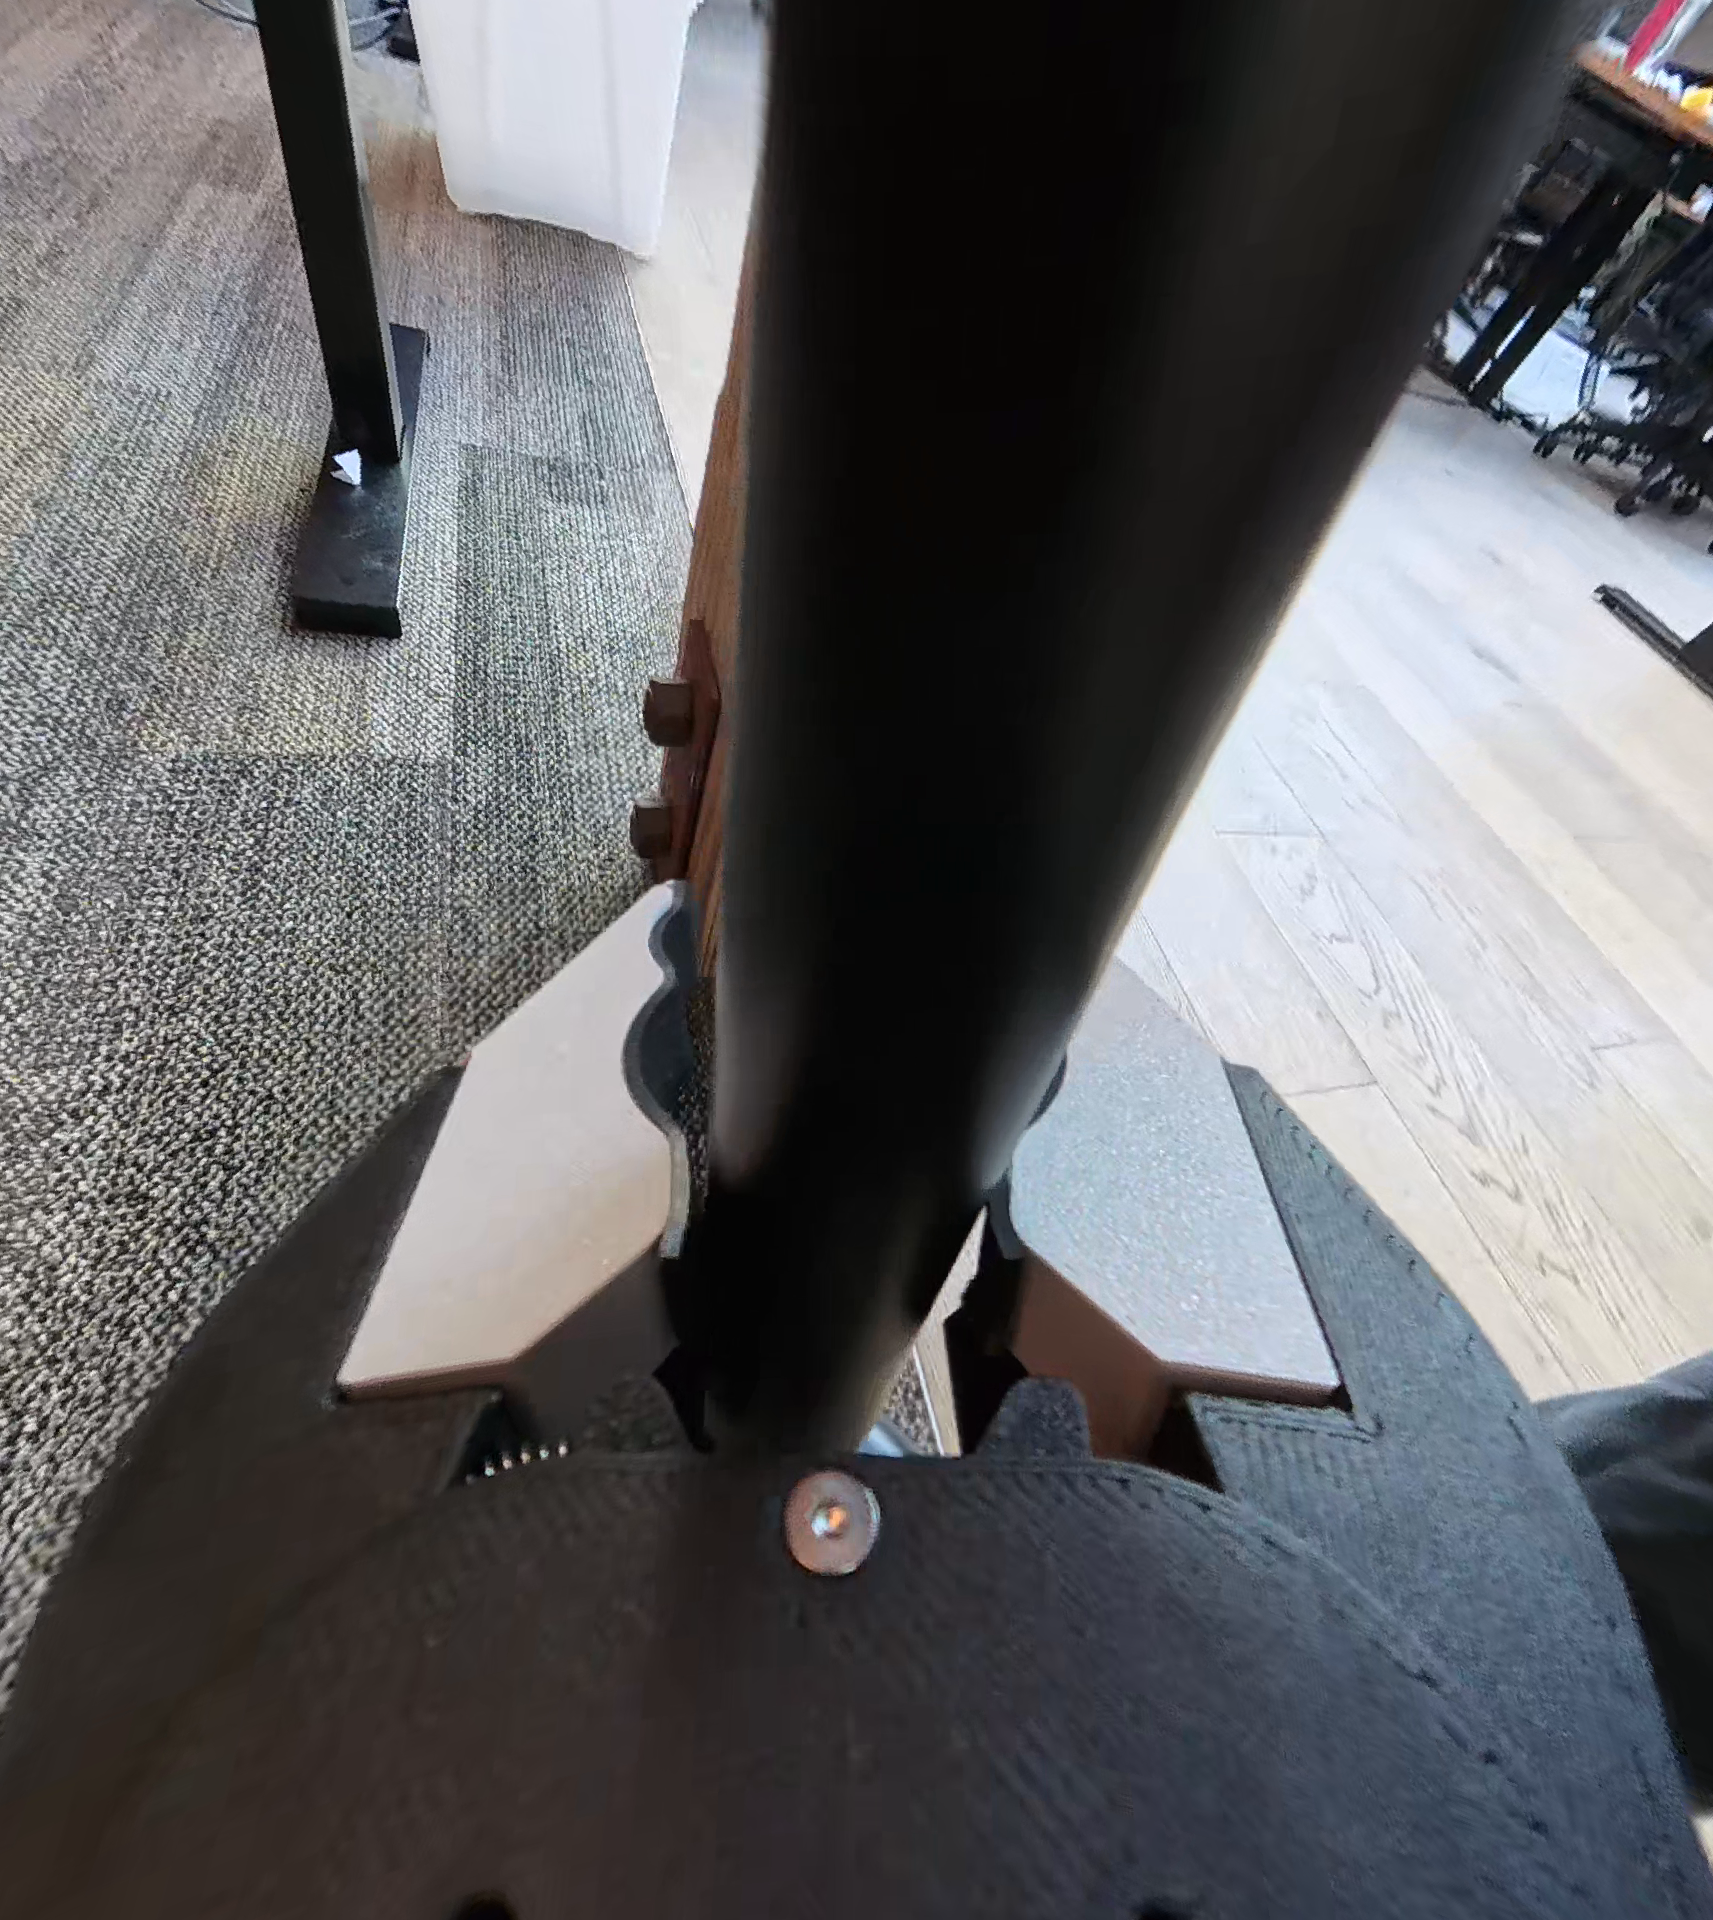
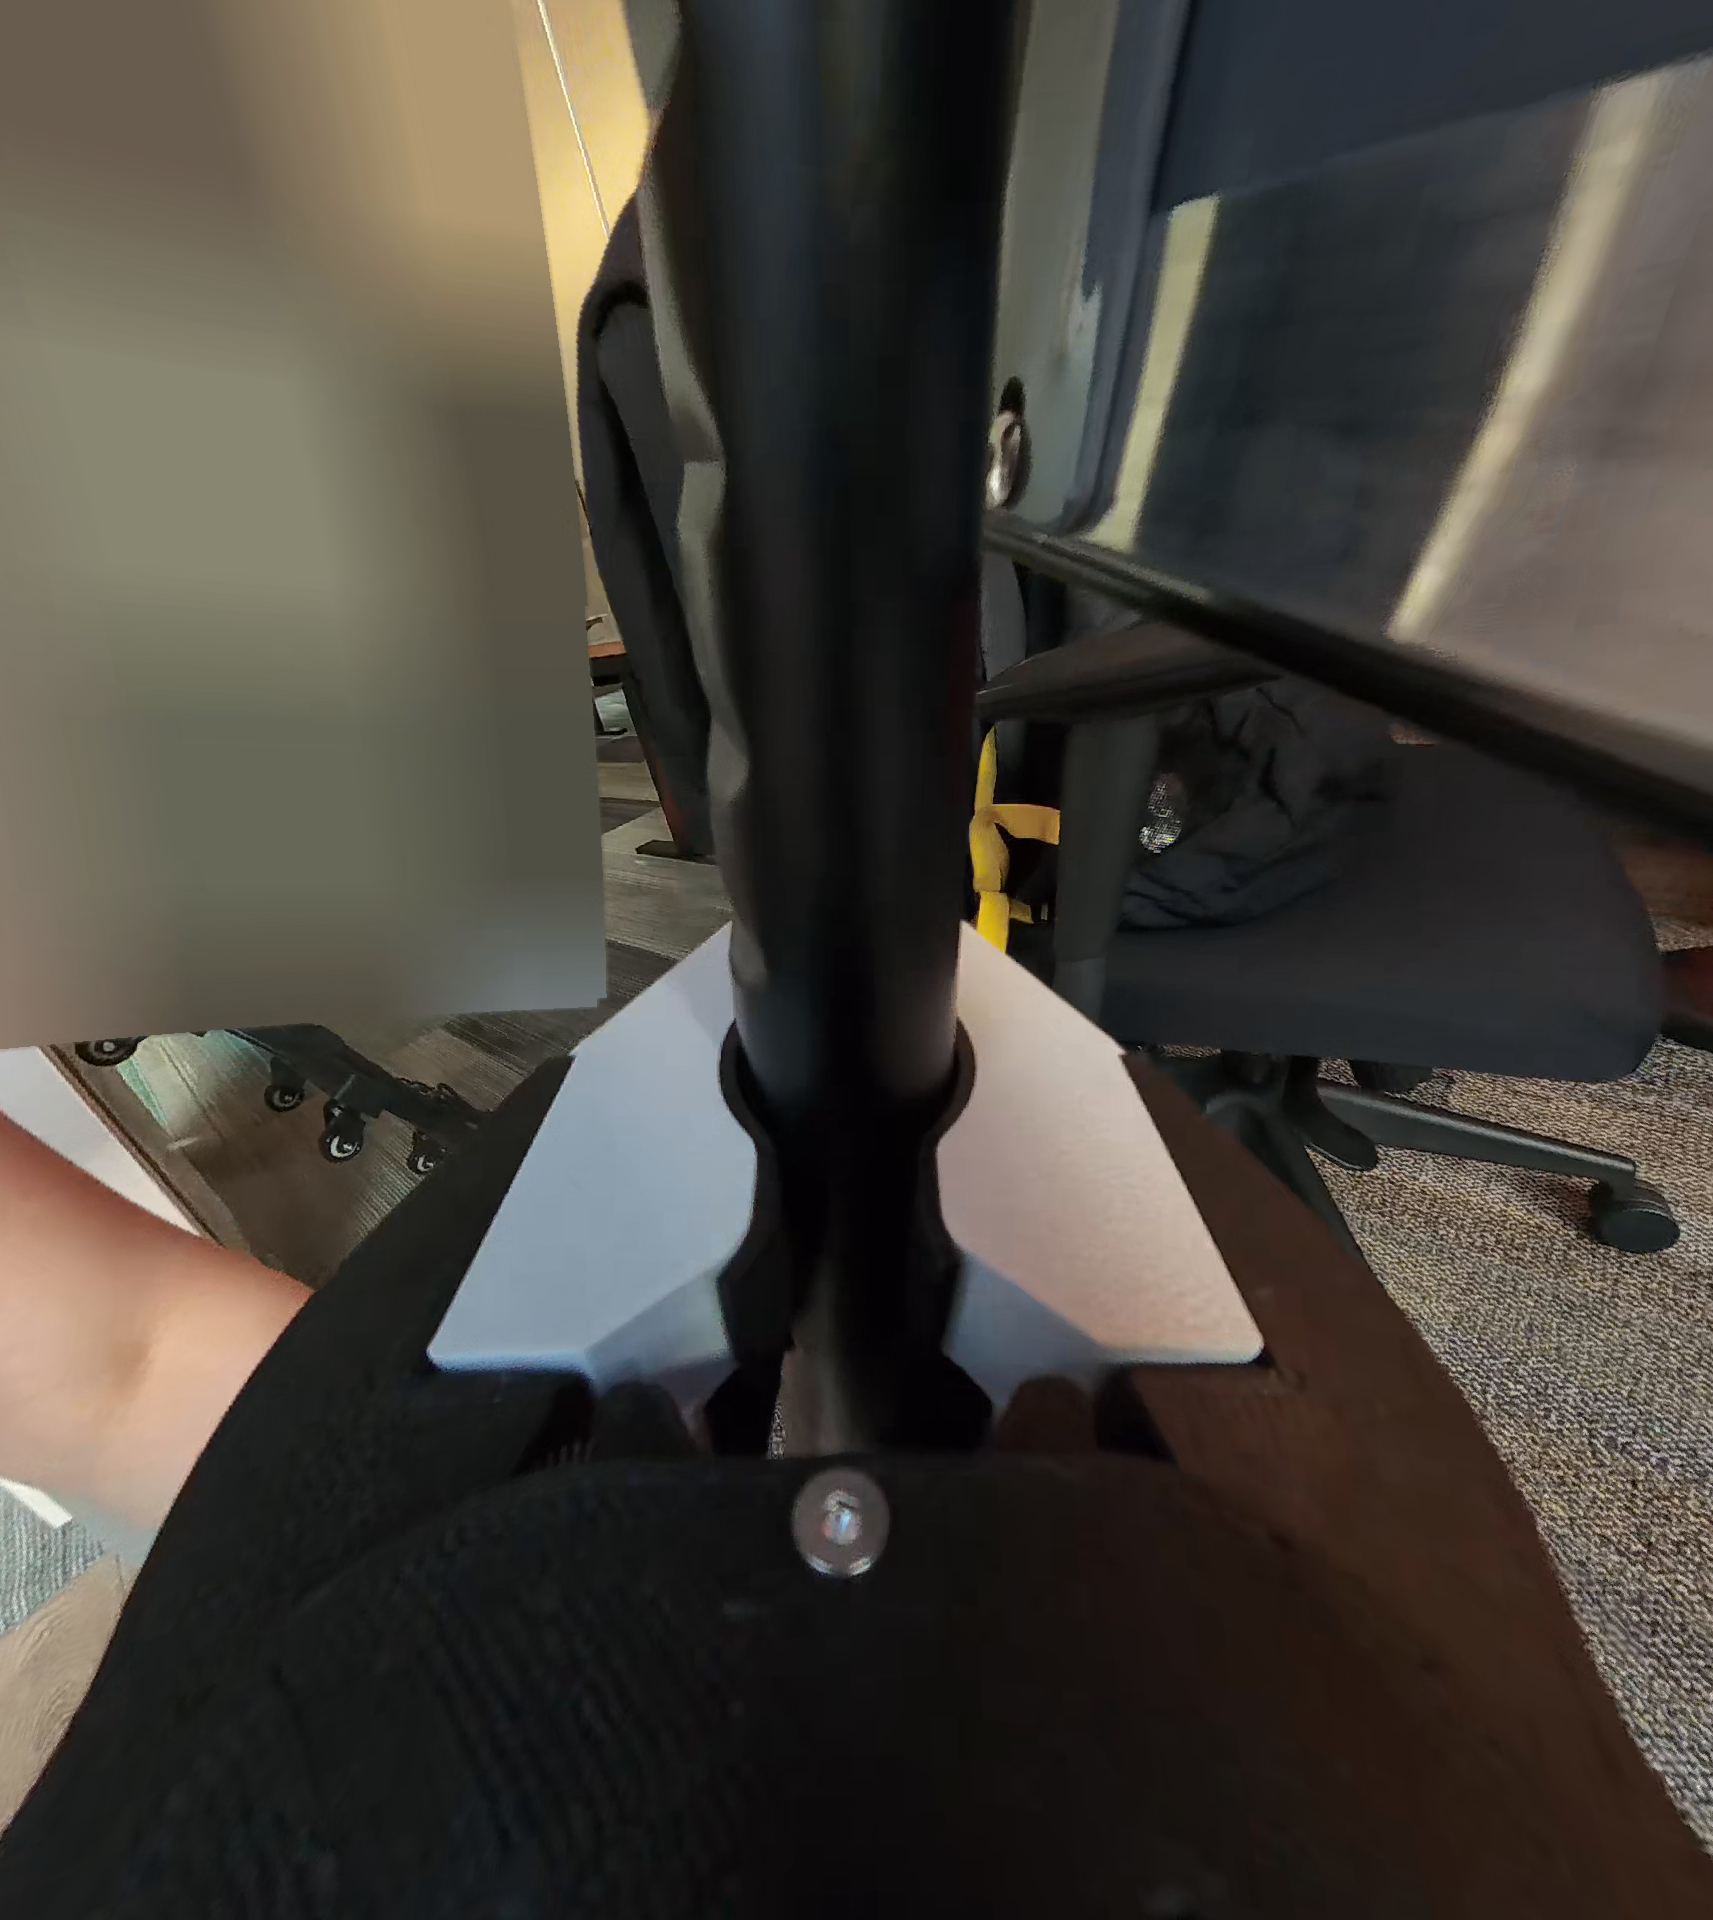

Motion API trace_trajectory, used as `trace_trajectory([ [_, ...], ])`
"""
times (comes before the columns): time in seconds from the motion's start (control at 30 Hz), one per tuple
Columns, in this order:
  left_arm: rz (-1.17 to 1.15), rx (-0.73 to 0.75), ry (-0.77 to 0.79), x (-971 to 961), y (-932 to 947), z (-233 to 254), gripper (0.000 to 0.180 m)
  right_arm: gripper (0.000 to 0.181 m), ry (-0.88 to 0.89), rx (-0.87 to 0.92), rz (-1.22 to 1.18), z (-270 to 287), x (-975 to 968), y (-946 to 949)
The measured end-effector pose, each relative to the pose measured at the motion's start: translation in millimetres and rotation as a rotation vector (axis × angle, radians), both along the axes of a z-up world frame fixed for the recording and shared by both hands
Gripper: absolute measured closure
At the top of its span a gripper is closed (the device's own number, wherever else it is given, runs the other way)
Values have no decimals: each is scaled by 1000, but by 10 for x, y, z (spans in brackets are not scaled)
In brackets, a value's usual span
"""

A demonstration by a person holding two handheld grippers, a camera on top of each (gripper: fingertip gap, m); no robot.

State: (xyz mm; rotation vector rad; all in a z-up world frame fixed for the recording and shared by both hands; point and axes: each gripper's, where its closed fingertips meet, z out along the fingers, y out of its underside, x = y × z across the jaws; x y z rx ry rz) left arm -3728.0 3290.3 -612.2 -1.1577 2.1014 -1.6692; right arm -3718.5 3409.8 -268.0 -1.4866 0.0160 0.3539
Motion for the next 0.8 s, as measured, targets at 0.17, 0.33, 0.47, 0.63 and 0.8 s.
trace_trajectory([
  [0.17, 13, -48, -9, 6, 41, 67, 129, 163, 26, 29, 9, 14, 73, -1],
  [0.33, -14, -62, 33, -77, 77, -7, 139, 163, 58, 62, 1, 31, 141, -71],
  [0.47, -18, -34, 67, -32, -6, -124, 127, 163, 52, 65, -6, 30, 156, -76],
  [0.63, -32, -80, 67, 23, -60, -127, 123, 161, 48, 75, -26, 40, 252, -129],
  [0.8, -78, -56, 56, 55, -104, -136, 126, 159, 84, 115, -53, 56, 376, -198],
])
